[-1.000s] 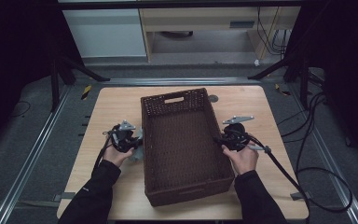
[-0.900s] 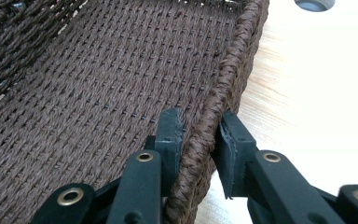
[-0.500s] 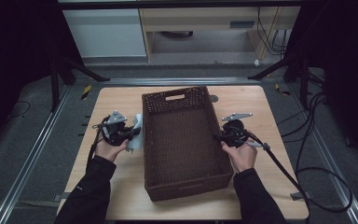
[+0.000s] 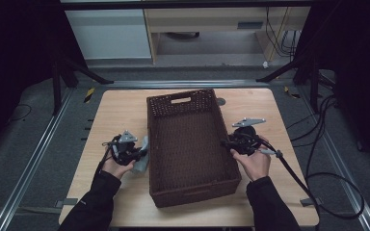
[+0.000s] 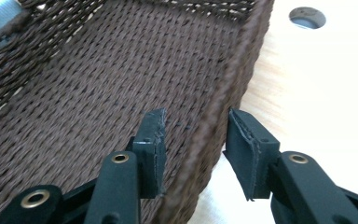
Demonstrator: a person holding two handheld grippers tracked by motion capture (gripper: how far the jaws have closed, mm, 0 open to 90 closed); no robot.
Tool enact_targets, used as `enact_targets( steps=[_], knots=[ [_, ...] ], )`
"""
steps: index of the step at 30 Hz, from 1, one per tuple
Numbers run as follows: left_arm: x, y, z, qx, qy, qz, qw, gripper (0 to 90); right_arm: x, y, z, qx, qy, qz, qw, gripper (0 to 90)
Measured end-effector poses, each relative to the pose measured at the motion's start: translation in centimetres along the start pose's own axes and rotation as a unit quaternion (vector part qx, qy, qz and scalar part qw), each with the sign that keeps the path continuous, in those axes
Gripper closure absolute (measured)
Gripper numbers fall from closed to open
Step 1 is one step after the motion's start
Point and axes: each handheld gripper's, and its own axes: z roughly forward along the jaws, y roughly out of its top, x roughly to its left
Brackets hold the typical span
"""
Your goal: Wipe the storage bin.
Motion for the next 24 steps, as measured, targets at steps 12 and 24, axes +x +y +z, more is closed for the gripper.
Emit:
enact_targets(
  steps=[12, 24],
  knots=[
    [-0.1, 2.2, -2.7, -0.065, 0.01, 0.0, 0.9979, 81.9, 0.0, -0.7, 0.8, 0.019, 0.005, 0.014, 0.9997, 69.8],
    [-1.2, 3.4, -4.4, -0.086, 0.014, 0.028, 0.9958, 81.9, 0.0, -0.2, 1.2, 0.008, -0.016, 0.032, 0.9993, 74.2]
  ],
)
